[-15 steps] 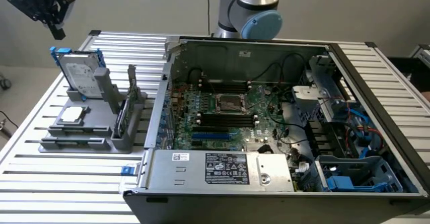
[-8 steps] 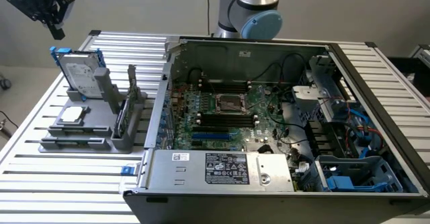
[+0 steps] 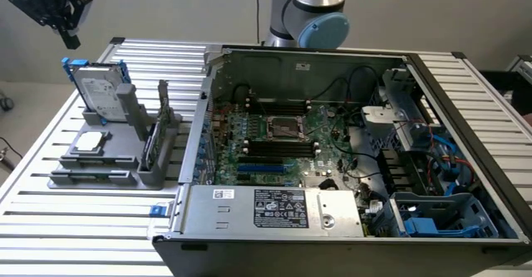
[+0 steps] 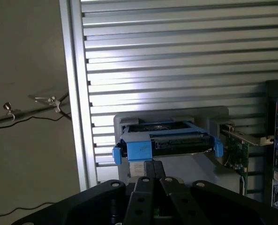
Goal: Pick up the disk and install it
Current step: 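Pick up the disk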
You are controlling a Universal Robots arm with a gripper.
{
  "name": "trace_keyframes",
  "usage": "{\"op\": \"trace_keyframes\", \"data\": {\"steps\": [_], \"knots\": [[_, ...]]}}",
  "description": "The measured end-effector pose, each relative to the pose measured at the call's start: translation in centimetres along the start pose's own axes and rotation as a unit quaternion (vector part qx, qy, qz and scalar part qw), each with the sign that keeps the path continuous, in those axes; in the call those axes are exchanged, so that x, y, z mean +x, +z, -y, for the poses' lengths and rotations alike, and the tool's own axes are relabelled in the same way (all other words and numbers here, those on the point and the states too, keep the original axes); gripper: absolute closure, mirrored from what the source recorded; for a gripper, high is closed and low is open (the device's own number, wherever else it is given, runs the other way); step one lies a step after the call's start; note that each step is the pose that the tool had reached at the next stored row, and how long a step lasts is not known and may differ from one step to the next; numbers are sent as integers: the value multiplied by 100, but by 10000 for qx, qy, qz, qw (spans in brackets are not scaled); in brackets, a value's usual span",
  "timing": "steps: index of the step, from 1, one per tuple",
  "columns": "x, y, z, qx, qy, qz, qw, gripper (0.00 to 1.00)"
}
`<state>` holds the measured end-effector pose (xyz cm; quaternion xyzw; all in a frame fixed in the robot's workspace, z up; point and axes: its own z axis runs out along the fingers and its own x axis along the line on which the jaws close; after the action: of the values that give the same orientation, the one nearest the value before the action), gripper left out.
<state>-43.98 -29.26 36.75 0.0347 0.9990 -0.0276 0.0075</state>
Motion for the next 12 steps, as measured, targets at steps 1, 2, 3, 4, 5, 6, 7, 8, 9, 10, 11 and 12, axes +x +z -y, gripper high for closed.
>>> {"op": "trace_keyframes", "data": {"steps": [1,2,3,4,5,6,7,8,9,10,11,12], "knots": [[-1,0,0,0,-2,0,10000,89],[-1,0,0,-1,-22,1,10000,89],[-1,0,-1,-3,-90,4,10000,89],[-2,0,-1,-6,-161,6,9999,89],[-2,0,-1,-10,-237,8,9997,89],[-2,0,-1,-14,-315,10,9995,89],[-1,0,-2,-17,-388,12,9992,89],[-1,0,-2,-22,-466,14,9989,89],[-1,-1,-2,-26,-541,15,9985,89],[-1,-1,-2,-32,-616,17,9981,89],[-1,0,-2,-42,-683,18,9977,89],[-1,-1,-2,-59,-752,18,9971,89]]}}
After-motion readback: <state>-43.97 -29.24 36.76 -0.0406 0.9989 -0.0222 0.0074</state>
